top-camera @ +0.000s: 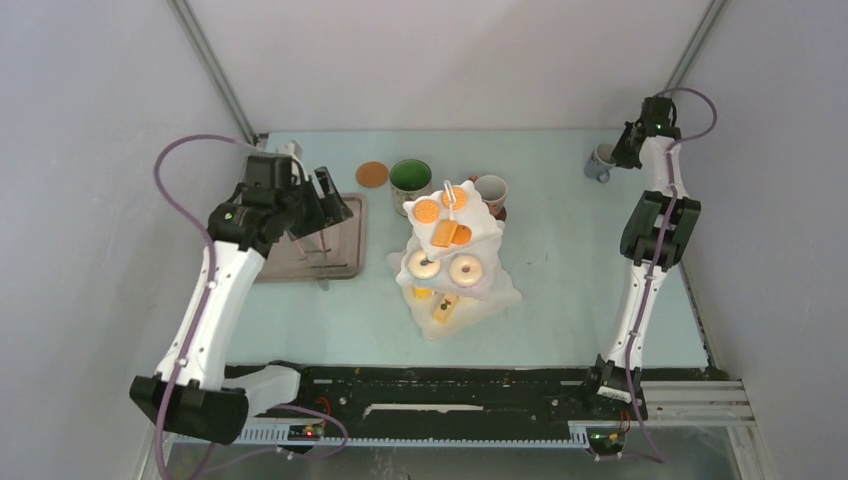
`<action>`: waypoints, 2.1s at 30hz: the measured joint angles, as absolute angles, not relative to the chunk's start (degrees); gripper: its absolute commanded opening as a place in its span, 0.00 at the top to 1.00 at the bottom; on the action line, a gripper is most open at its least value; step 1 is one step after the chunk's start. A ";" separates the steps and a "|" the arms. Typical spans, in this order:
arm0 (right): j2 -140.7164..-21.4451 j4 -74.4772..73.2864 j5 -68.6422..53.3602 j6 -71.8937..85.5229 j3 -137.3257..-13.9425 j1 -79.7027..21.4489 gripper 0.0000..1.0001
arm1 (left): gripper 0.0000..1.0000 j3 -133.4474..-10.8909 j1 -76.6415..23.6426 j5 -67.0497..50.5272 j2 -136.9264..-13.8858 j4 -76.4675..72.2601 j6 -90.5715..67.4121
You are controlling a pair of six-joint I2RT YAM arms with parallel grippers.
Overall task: Serve the afternoon tea
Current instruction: Pick up the cup at the center of the board, then adjust the cup.
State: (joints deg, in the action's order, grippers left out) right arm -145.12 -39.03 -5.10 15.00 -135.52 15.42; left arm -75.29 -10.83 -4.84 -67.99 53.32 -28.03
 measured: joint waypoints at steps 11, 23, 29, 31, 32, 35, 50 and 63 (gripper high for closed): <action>-113.73 -47.27 -4.32 15.97 -126.32 8.36 1.00 | 0.14 -86.74 -12.97 -7.68 -63.09 48.45 -32.71; -84.05 -44.84 -2.50 14.35 -118.98 -19.44 1.00 | 0.15 -106.61 -37.41 4.10 -68.66 40.73 -32.40; -82.54 -46.24 7.49 11.55 -114.85 -31.46 1.00 | 0.14 -118.30 -49.25 16.62 -74.81 39.48 -26.76; -82.43 -46.87 10.57 10.37 -114.85 -35.68 1.00 | 0.14 -119.02 -51.44 19.62 -75.59 39.46 -25.54; -82.24 -46.87 11.99 9.65 -114.85 -37.71 1.00 | 0.14 -119.04 -52.18 20.86 -75.81 39.53 -25.12; -81.56 -46.96 16.62 7.31 -114.85 -43.05 1.00 | 0.15 -119.09 -54.13 23.94 -76.58 39.90 -24.62; -82.02 -44.12 33.06 -1.98 -115.48 -54.76 1.00 | 0.15 -125.45 -60.03 37.28 -81.01 45.76 -22.33; -88.60 -43.51 34.37 -2.59 -119.26 -53.25 1.00 | 0.28 -119.94 -63.64 38.48 -84.29 43.81 -17.15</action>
State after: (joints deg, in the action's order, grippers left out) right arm -88.60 -43.51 34.37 -2.59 -119.26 -53.25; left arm -119.94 -63.64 38.48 -84.29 43.81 -17.15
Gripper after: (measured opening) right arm 0.108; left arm 0.795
